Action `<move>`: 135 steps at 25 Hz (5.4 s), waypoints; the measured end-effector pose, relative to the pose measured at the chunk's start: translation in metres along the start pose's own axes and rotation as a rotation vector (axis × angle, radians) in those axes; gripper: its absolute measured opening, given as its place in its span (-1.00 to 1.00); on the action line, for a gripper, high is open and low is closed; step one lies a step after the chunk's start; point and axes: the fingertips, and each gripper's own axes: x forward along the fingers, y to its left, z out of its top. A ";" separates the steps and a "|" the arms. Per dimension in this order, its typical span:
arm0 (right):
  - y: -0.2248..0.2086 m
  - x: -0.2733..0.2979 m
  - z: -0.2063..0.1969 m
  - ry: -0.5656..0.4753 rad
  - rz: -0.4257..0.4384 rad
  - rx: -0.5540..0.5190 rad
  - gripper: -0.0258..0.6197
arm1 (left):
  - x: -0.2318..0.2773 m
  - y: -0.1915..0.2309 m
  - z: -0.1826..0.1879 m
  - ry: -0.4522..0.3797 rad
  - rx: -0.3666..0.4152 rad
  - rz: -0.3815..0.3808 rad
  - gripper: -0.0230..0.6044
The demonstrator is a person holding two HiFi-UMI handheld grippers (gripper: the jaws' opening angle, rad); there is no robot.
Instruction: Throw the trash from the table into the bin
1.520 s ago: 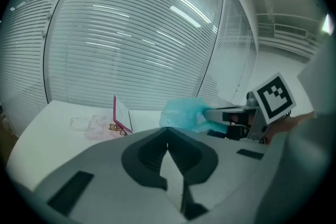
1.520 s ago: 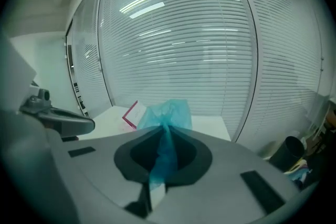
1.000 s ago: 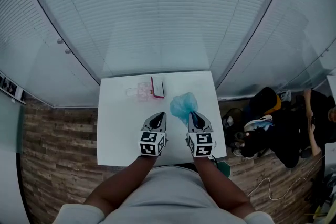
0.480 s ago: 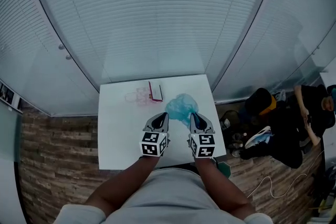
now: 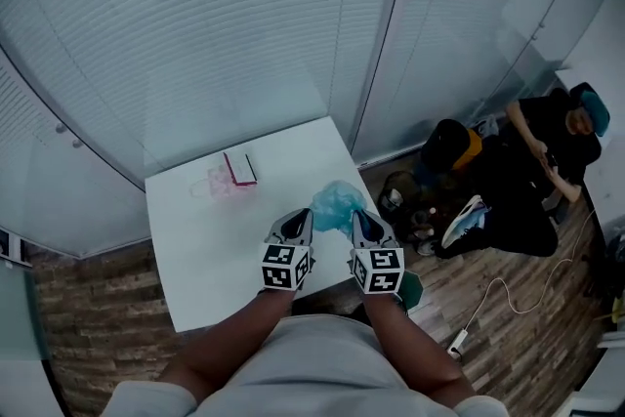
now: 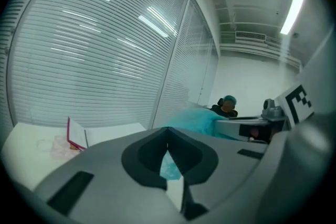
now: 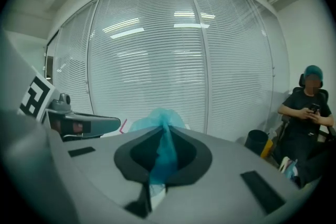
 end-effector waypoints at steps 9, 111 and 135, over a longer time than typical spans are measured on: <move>-0.127 -0.086 -0.032 -0.006 -0.200 0.093 -0.87 | 0.073 -0.143 -0.025 0.090 0.088 -0.214 -0.91; -0.315 -0.148 -0.543 0.598 -0.208 0.411 -0.40 | 0.193 -0.321 -0.462 0.633 0.052 -0.301 -0.91; -0.270 -0.192 -0.141 0.069 -0.218 0.229 -0.91 | 0.126 -0.362 -0.139 0.235 0.045 -0.284 -0.91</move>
